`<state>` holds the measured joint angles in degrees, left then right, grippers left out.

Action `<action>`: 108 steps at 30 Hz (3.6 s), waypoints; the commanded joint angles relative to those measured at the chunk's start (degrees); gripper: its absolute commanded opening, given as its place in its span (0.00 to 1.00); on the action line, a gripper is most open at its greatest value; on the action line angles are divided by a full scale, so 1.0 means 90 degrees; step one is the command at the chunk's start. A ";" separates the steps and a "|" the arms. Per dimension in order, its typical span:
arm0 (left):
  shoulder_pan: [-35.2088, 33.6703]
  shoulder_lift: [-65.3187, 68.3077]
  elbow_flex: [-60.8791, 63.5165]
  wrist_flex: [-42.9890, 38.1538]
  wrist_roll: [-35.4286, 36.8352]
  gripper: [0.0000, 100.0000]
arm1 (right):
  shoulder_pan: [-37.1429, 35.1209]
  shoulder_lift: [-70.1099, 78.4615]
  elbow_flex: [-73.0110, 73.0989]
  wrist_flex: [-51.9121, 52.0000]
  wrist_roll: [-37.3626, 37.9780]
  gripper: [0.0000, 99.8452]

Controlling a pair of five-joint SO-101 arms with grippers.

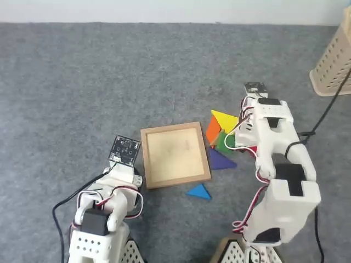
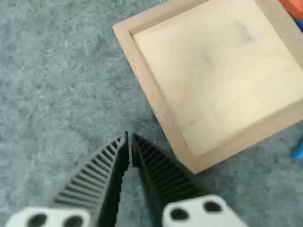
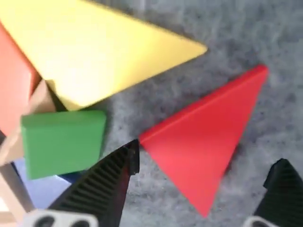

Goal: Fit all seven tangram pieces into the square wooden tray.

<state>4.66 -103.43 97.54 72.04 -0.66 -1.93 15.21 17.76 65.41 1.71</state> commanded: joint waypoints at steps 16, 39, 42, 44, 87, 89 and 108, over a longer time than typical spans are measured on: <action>-0.0020 -0.0127 -0.0112 0.0039 0.0039 0.01 | -0.0083 0.0484 -0.0547 -0.0073 -0.0977 0.41; -0.0020 -0.0127 -0.0112 0.0039 0.0039 0.01 | -0.0054 0.0278 -0.0723 0.0298 -0.0957 0.19; -0.0020 -0.0127 -0.0112 0.0039 0.0039 0.01 | -0.0093 -0.0308 -0.0684 0.0493 -0.0625 0.19; -0.0020 -0.0127 -0.0112 0.0039 0.0039 0.01 | -0.0093 -0.0747 -0.0674 0.0698 -0.0420 0.19; -0.0020 -0.0127 -0.0112 0.0039 0.0039 0.01 | -0.0024 -0.0063 -0.0400 0.0190 -0.0088 0.32; -0.0020 -0.0127 -0.0112 0.0039 0.0039 0.01 | -0.0015 0.0015 -0.0400 0.0034 -0.0107 0.32; -0.0020 -0.0127 -0.0112 0.0039 0.0039 0.01 | -0.0005 0.0562 -0.0400 -0.0171 -0.0469 0.11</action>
<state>4.66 -103.43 97.54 72.04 -0.66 -2.02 19.34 14.95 64.53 -1.71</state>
